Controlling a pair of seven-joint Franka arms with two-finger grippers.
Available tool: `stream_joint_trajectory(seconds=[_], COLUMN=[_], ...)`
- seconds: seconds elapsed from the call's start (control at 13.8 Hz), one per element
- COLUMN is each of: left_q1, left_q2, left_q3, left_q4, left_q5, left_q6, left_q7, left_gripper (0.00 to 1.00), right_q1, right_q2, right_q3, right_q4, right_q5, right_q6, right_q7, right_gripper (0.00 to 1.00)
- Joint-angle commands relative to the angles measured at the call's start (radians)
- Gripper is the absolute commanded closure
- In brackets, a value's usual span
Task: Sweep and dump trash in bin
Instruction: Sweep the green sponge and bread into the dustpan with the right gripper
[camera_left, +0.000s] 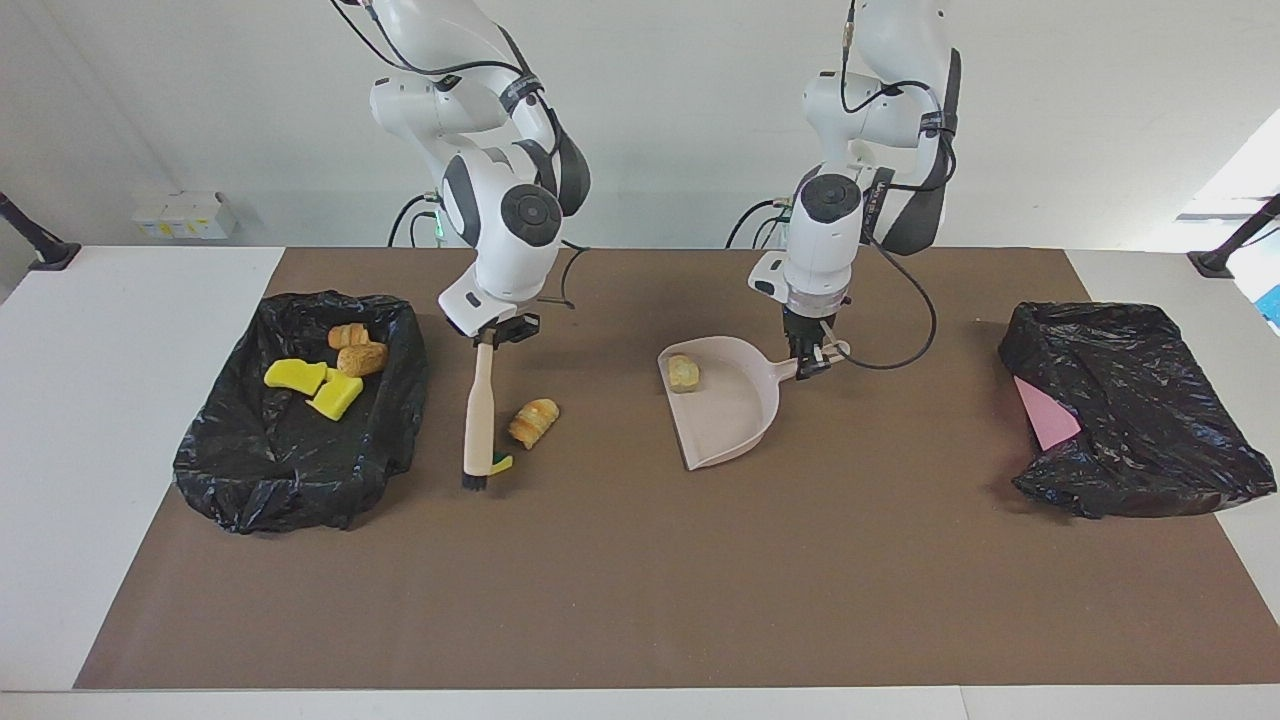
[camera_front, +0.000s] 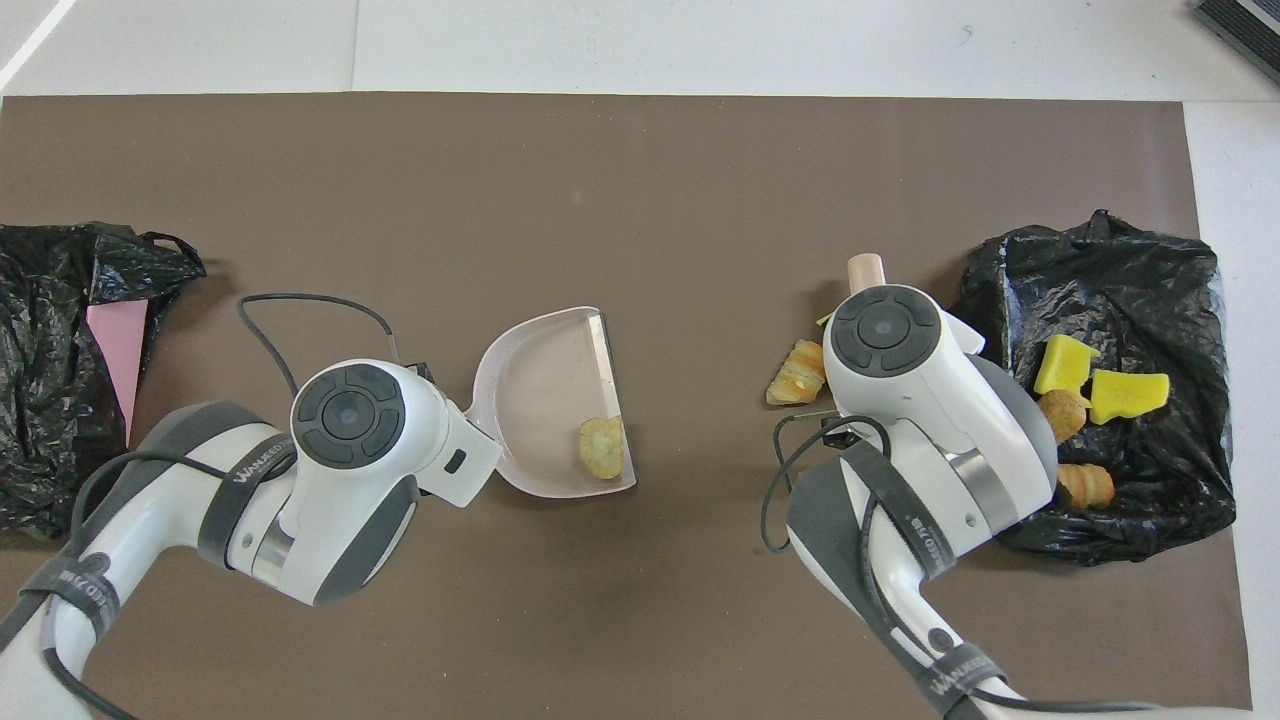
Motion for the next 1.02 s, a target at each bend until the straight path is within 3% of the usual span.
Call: stream_joint_trajectory(seconds=[0.0, 0.58, 0.73, 0.95], left_q1=[-0.024, -0.070, -0.074, -0.098], left_q2=[-0.033, -0.045, -0.048, -0.059], left_q3=[0.003, 0.003, 0.001, 0.003], left_q4=[-0.031, -0.034, -0.032, -0.031], left_q5=[-0.008, -0.008, -0.008, -0.008], left_q6=[0.014, -0.023, -0.056, -0.112], left_q7=[-0.055, -0.159, -0.184, -0.202], left_gripper=[1.00, 1.00, 1.00, 1.00], right_q1=[-0.058, -0.085, -0.030, 0.035], right_q2=[0.001, 0.002, 0.020, 0.036], right_q3=[0.015, 0.019, 0.021, 0.019], right_q4=[-0.011, -0.094, -0.099, -0.091], right_q5=[-0.021, -0.012, 0.005, 0.140], right_q6=[-0.006, 0.049, 0.054, 0.088], right_q7=[-0.069, -0.093, -0.088, -0.080], right_gripper=[1.00, 1.00, 1.00, 1.00])
